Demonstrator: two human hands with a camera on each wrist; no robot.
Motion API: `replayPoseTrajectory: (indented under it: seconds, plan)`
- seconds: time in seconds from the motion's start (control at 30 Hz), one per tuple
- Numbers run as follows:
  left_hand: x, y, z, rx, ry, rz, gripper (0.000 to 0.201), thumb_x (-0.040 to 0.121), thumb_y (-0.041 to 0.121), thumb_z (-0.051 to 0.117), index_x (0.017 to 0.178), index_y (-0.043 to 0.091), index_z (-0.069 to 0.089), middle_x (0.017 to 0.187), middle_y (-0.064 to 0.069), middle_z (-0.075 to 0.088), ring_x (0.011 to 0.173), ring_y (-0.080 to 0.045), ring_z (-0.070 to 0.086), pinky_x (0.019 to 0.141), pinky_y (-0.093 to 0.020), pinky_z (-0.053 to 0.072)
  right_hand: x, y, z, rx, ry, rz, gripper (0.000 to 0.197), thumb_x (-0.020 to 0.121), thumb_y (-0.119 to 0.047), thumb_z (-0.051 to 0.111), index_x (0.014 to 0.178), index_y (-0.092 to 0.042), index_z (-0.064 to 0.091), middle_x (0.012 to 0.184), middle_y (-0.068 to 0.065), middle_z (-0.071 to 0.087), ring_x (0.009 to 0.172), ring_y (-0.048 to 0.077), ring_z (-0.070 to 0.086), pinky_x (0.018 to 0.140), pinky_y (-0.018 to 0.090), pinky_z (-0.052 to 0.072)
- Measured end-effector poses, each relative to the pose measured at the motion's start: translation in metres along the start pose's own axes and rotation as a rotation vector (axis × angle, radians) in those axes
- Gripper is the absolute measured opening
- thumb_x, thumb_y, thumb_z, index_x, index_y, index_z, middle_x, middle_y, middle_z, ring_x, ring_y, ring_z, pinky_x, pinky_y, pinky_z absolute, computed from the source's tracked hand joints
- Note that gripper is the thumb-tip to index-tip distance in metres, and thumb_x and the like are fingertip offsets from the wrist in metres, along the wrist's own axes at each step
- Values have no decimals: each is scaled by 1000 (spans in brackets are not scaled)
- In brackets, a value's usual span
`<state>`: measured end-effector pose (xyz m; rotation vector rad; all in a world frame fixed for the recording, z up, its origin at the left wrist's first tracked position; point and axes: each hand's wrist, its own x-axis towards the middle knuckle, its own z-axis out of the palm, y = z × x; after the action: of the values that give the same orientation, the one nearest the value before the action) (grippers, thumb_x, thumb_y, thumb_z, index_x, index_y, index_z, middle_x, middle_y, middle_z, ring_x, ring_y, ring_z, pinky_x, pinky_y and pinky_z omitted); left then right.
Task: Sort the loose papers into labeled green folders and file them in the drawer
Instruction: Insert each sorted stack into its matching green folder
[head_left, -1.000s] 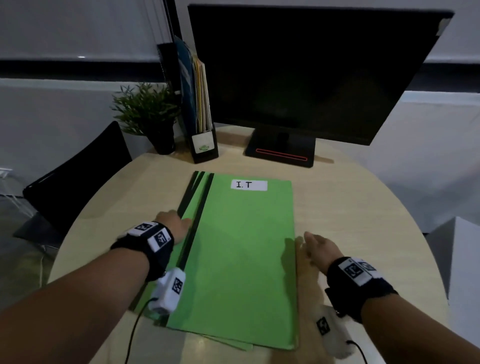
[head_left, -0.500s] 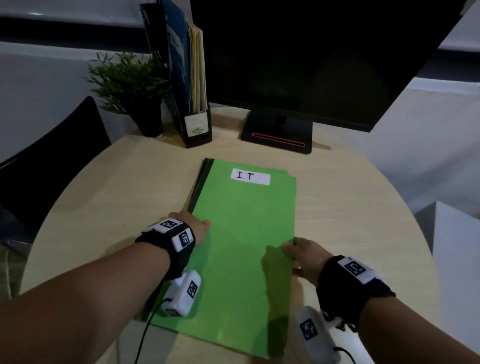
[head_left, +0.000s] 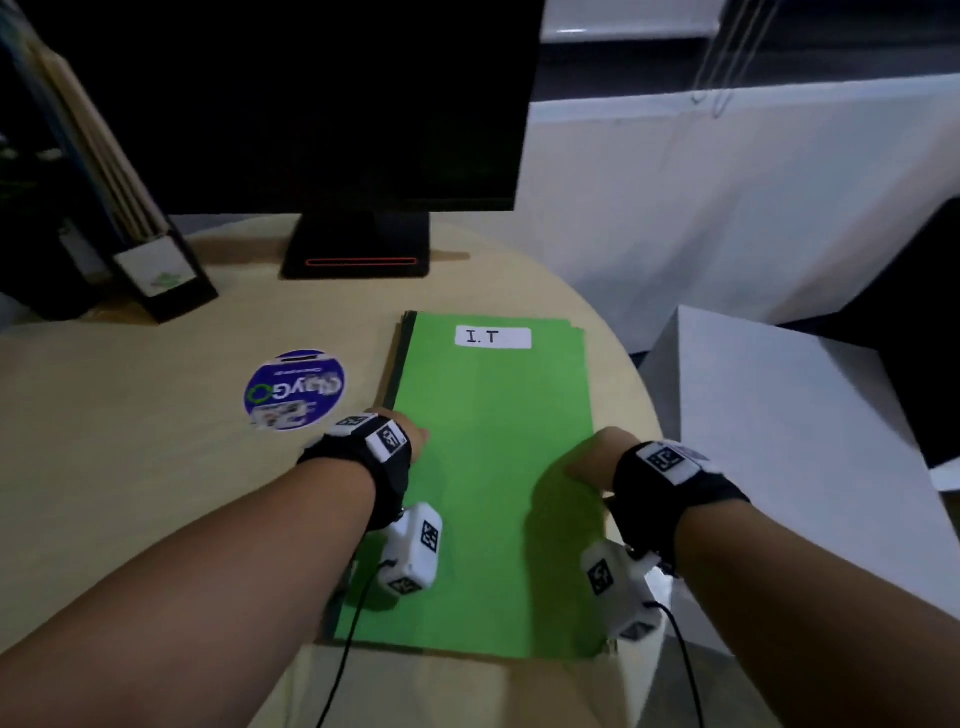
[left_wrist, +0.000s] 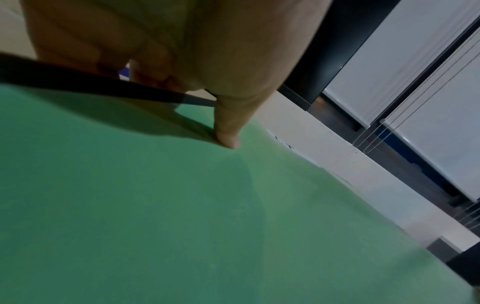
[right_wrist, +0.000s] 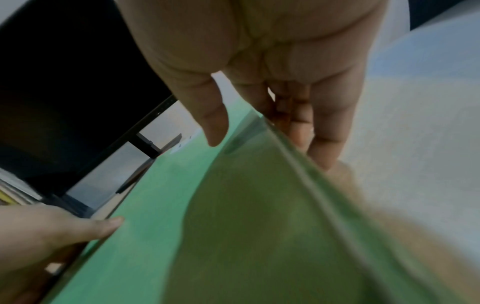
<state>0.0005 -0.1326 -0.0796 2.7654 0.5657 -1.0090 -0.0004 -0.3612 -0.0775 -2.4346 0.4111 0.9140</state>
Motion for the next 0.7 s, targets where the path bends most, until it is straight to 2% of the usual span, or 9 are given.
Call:
replayPoseTrajectory:
  seconds: [0.07, 0.13, 0.17, 0.23, 0.3, 0.4, 0.5, 0.6, 0.7]
  plan:
    - [10, 11, 1, 51, 41, 5, 47, 100, 35, 43, 139, 10, 44, 142, -14, 47, 125, -28, 49, 102, -36, 42, 2, 12, -6, 99, -57, -59, 26, 83, -25, 70, 100, -6, 62, 105, 11, 65, 101, 30, 64, 87, 40, 54]
    - [18, 26, 10, 115, 74, 8, 55, 88, 35, 55, 138, 15, 46, 137, -13, 50, 118, -32, 55, 98, -42, 47, -4, 27, -10, 133, -79, -128, 32, 86, -25, 68, 104, 1, 61, 108, 18, 65, 100, 33, 64, 86, 45, 55]
    - [13, 35, 15, 94, 101, -10, 65, 84, 36, 60, 142, 14, 41, 140, -16, 47, 120, -34, 52, 101, -44, 45, -9, 33, -11, 144, -90, -158, 34, 87, -26, 67, 108, 0, 60, 109, 18, 65, 100, 32, 64, 87, 44, 55]
    - [-8, 58, 24, -23, 105, -123, 88, 85, 48, 59, 152, 19, 10, 155, -20, 15, 137, -40, 29, 112, -49, 29, -18, 47, -14, 118, -100, -238, 40, 87, -26, 66, 118, -2, 55, 115, 15, 63, 103, 30, 62, 89, 37, 53]
    - [-22, 72, 30, -90, 106, -181, 92, 89, 59, 50, 152, 27, -8, 158, -19, -10, 143, -42, 11, 115, -51, 18, -23, 59, -13, 38, -78, -288, 53, 88, -27, 66, 130, -3, 44, 125, 15, 57, 111, 29, 58, 86, 28, 47]
    - [-15, 72, 35, -64, 140, -184, 89, 91, 62, 44, 152, 26, -11, 157, -22, -9, 143, -44, 10, 114, -51, 19, -25, 70, -7, -37, -85, -347, 84, 88, -26, 66, 147, -1, 12, 138, 17, 45, 122, 29, 49, 88, 29, 42]
    - [-17, 80, 34, -50, 113, -188, 87, 93, 57, 43, 152, 23, -12, 157, -23, -6, 144, -43, 8, 113, -52, 20, -20, 76, -6, -25, -117, -363, 97, 88, -23, 66, 150, -6, -6, 138, 17, 46, 121, 29, 50, 89, 32, 43]
    - [-14, 82, 34, -63, 125, -183, 86, 96, 52, 42, 151, 18, -14, 156, -26, -5, 144, -43, 6, 113, -50, 17, -20, 76, -11, 6, -156, -398, 96, 89, -18, 64, 151, -17, -10, 139, 16, 48, 121, 29, 52, 91, 33, 44]
    - [-1, 81, 37, -49, 145, -181, 88, 93, 58, 41, 151, 20, -13, 155, -28, -11, 142, -47, 2, 115, -54, 13, -16, 82, -15, -33, -157, -456, 83, 91, -16, 61, 152, -16, 4, 140, 14, 47, 123, 28, 50, 94, 31, 42]
